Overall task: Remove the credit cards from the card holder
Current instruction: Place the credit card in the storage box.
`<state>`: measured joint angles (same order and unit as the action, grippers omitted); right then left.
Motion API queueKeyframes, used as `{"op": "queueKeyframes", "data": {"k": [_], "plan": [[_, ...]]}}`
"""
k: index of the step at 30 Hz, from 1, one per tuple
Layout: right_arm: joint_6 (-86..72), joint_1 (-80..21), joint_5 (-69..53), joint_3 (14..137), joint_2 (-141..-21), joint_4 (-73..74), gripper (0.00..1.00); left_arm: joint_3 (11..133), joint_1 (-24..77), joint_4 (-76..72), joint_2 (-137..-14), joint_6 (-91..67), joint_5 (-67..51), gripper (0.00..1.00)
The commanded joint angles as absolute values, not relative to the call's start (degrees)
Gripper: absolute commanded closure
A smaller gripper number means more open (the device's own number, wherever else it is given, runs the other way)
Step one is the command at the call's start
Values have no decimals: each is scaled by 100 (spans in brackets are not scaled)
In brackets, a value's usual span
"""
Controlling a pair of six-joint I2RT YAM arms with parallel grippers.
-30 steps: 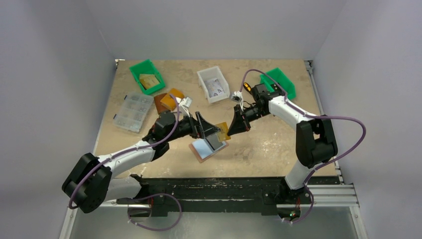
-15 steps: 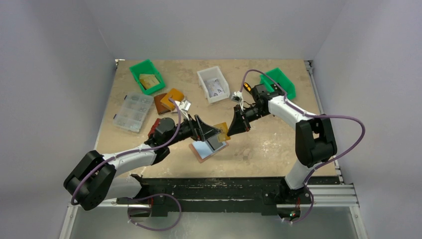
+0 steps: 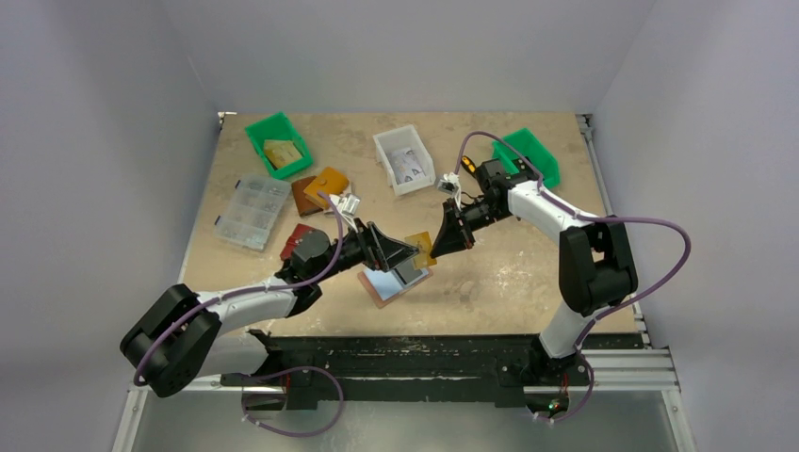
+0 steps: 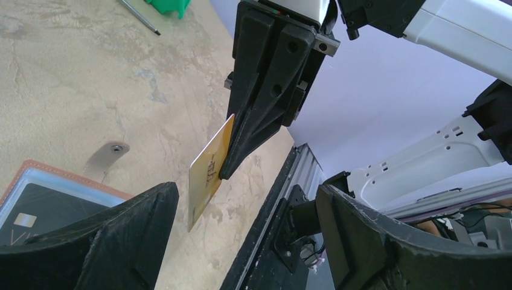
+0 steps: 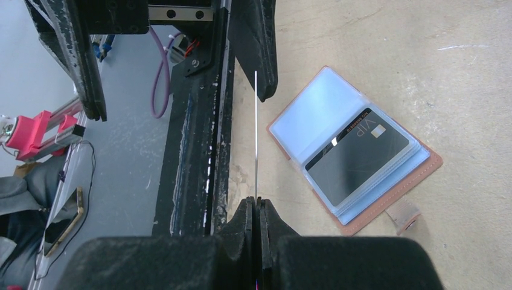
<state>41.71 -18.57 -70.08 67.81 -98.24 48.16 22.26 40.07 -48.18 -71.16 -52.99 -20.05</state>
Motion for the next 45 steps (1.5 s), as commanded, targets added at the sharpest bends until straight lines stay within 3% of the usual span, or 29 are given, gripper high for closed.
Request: {"op": "queueKeyframes", "data": {"k": [1,18,24,28,30,32,34,35,38,45], "plan": [[4331,-1828,-7216,6996,-9835,4911,100,2206,4082,-5351,-7131,-5297,-1915,9],[4438,-1828,-7250,7022,-9853,5025,100,2250,4243,-5715,-7374,-5419,-1894,10],[4456,-1827,-7266,7022,-9850,5035,100,2278,4302,-5906,-7593,-5421,-1911,17],[4465,-1828,-7261,7023,-9854,5045,100,2263,4309,-5993,-7737,-5412,-1931,26],[4465,-1828,-7258,7022,-9862,5045,100,2252,4311,-6063,-7800,-5400,-1955,38],[4465,-1828,-7232,7022,-9874,5045,100,2267,4308,-6161,-7893,-5382,-2015,60],[4452,-1828,-7185,7022,-9890,5037,100,2288,4314,-6228,-8005,-5363,-2092,93],[4434,-1828,-7161,7021,-9896,5024,100,2300,4308,-6231,-8056,-5358,-2128,100],[4358,-1828,-7102,7022,-9908,4973,97,2329,4307,-6108,-8140,-5295,-2144,100],[3989,-1796,-6766,6935,-9696,4595,51,2423,4271,-4783,-7774,-4608,-1792,100]]}}
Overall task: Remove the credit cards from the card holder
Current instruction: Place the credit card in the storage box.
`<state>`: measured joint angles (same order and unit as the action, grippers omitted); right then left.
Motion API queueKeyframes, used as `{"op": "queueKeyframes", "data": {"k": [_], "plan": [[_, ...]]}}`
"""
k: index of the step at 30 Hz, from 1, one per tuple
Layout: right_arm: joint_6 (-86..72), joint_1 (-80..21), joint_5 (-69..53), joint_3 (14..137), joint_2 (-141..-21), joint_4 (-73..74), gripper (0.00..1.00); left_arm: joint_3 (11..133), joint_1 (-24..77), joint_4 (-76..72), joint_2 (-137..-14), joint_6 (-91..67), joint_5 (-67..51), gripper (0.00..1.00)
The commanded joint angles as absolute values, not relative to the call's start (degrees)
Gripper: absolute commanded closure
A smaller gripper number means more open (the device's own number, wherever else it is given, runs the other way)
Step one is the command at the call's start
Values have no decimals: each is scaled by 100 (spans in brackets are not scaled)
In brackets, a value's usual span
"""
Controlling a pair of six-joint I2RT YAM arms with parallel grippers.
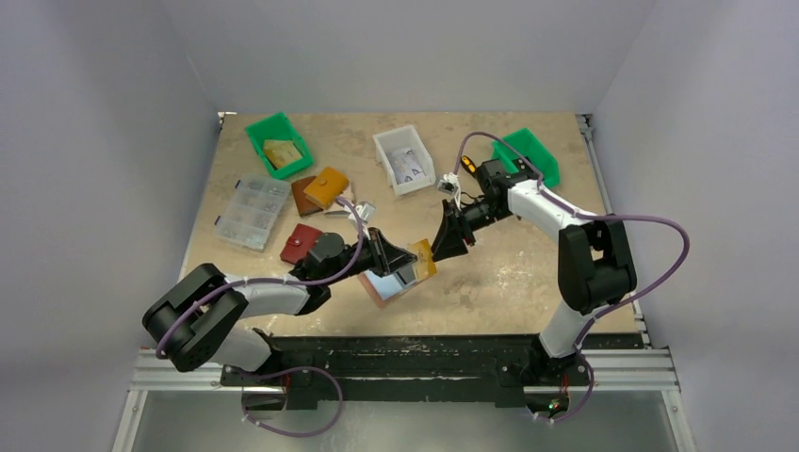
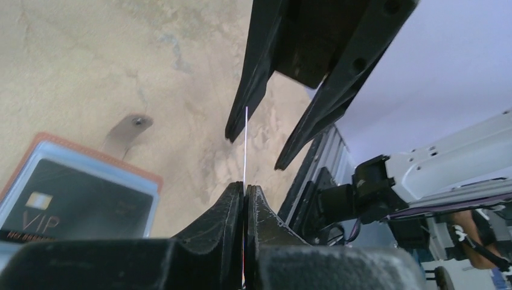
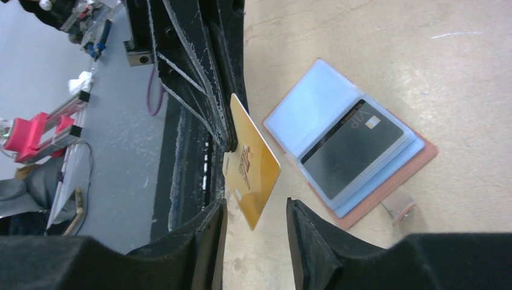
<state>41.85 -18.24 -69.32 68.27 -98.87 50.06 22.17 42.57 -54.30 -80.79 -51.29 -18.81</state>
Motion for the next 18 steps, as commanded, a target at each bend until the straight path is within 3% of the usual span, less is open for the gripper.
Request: {"op": "queueKeyframes", "data": {"k": [1,10,18], "plan": [[3897,-1781,-6691,6896,-9656,4501,48,2440,4232,-4598,-7704,-4506,-1771,100],[3671,-1732,-6393,6799,-9417,4260,41,2810,2976,-3140,-7328,-4046,-2295,100],[3627,-1725,-6288,6744,-9296,4197,40,4100,1705,-1560,-7746,-3357,-2656,100]]}}
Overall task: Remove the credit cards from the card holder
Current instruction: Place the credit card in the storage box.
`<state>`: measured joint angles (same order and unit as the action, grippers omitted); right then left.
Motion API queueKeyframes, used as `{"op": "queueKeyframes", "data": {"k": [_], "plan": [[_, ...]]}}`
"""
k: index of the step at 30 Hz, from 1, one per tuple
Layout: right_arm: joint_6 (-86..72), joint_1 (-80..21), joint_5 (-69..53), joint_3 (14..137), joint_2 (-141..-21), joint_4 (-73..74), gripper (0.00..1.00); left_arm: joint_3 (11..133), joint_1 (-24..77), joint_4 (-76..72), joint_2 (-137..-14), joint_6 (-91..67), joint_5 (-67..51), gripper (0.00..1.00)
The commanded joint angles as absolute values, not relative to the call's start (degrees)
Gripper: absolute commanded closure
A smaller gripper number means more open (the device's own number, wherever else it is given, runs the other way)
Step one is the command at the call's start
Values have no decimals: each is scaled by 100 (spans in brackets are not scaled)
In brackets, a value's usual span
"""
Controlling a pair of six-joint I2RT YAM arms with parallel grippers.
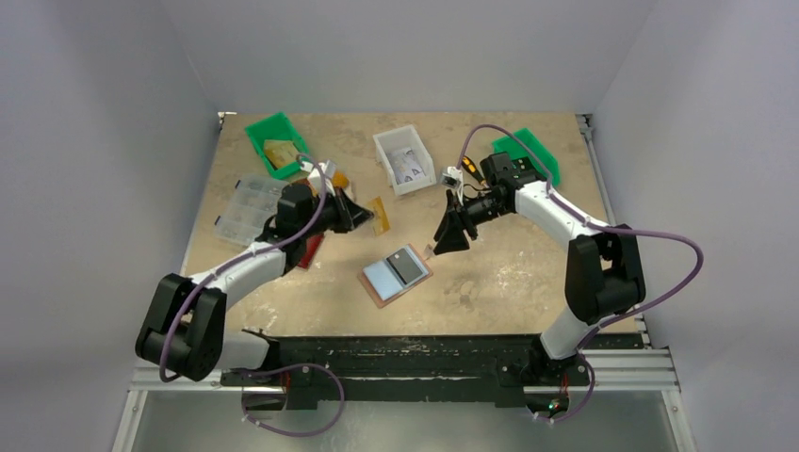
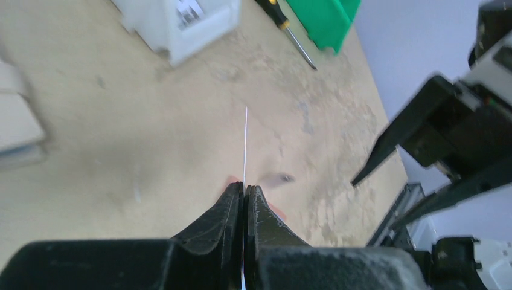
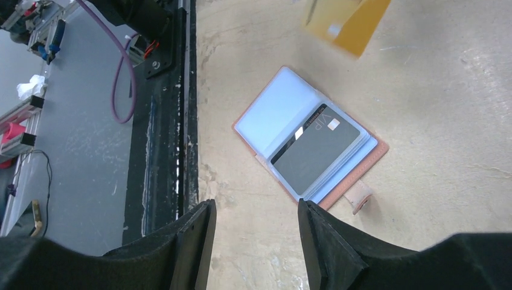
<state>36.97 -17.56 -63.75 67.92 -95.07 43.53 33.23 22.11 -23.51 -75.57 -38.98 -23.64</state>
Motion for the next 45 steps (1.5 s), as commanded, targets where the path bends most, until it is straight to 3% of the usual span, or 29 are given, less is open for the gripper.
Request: {"op": "queueKeyframes", "data": {"k": [1,8,16,33,39,45], "plan": [[3615,-1727,-6278,6740,-9292,4193,40,4319,1546,-1402,-7827,-3293,-2657,100],[3596,-1723,-6200,6727,-9214,4160,40,6012,639,133,-8576,-2500,-2125,100],[3405,-1725,-5920,6602,-8913,3909,40,7350,-379,536,-9602,-2179,-1967,100],[3340,-1725,-5882,6546,-8798,3837,40,10156,-957,1150,-12120,-2259,-1221,100],[3349,-1728,-5862,6539,-8800,3832,40,11539,-1001,2169,-12921,-2229,-604,78],[3353,-1724,-5858,6529,-8789,3823,40,11817,-1007,2229,-12287,-2154,339,55]]}}
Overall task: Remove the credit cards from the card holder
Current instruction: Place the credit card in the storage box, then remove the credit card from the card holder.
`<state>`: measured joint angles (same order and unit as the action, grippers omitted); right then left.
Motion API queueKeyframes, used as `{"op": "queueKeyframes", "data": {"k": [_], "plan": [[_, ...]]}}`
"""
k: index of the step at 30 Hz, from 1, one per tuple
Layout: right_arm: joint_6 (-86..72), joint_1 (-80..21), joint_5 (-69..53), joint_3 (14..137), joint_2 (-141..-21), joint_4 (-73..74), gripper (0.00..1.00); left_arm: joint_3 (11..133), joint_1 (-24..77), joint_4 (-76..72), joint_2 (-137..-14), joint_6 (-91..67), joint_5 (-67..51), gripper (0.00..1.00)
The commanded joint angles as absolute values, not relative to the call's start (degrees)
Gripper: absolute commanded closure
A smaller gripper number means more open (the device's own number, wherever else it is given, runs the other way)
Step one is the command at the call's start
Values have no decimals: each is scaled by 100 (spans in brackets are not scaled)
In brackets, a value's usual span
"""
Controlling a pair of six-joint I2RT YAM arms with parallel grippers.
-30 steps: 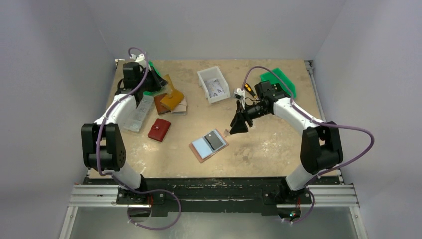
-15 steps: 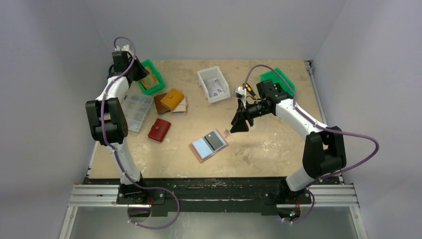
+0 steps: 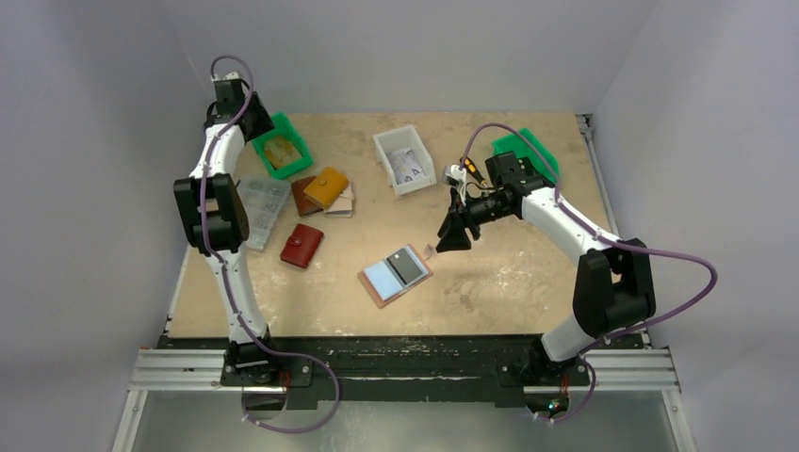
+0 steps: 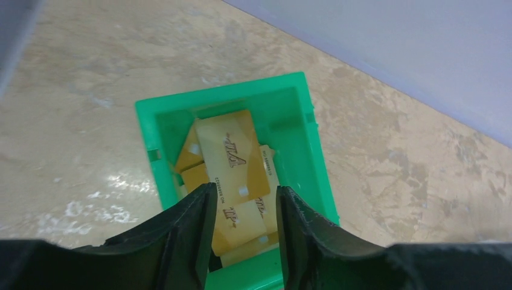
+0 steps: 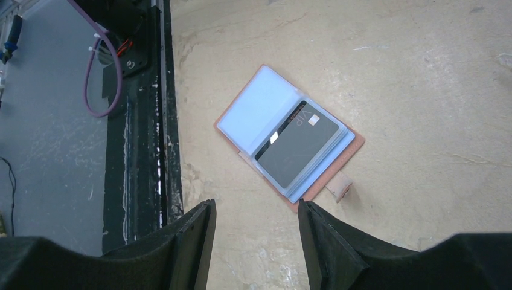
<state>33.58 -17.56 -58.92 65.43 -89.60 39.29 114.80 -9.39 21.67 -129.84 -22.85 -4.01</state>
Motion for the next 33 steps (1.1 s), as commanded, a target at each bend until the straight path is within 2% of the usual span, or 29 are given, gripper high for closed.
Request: {"op": "queueKeyframes", "data": {"k": [1,4,6,11,13,16,21,27,33], "plan": [[3361,-1728,-5843,6530,-8790,3831,40,11687,-1029,2129,-12062,-2153,361,54],[3413,-1719,-5796,6530,-8752,3847,40,11048,-1162,1735,-11361,-2378,244,47],[3508,-1728,-5779,6535,-8710,3893,40,10300,-1328,1382,-10841,-2782,-359,41],[3798,-1723,-5682,6473,-8431,3946,40,7765,-2129,-296,-9515,-4495,-2079,2],[3862,-1723,-5625,6396,-8270,3890,39,6732,-2505,-1183,-9201,-5167,-2996,0],[3925,-1714,-5492,6261,-8031,3724,39,5858,-2796,-1522,-8960,-5414,-3881,1],[3984,-1672,-5212,5991,-7619,3486,37,5257,-2606,-788,-7906,-4482,-3839,2],[4104,-1647,-4939,5507,-6827,3049,28,5143,-1576,546,-6709,-3295,-3309,2],[4141,-1567,-4915,5346,-6403,2914,19,3827,-812,-509,-5245,-3845,-3132,0]]}}
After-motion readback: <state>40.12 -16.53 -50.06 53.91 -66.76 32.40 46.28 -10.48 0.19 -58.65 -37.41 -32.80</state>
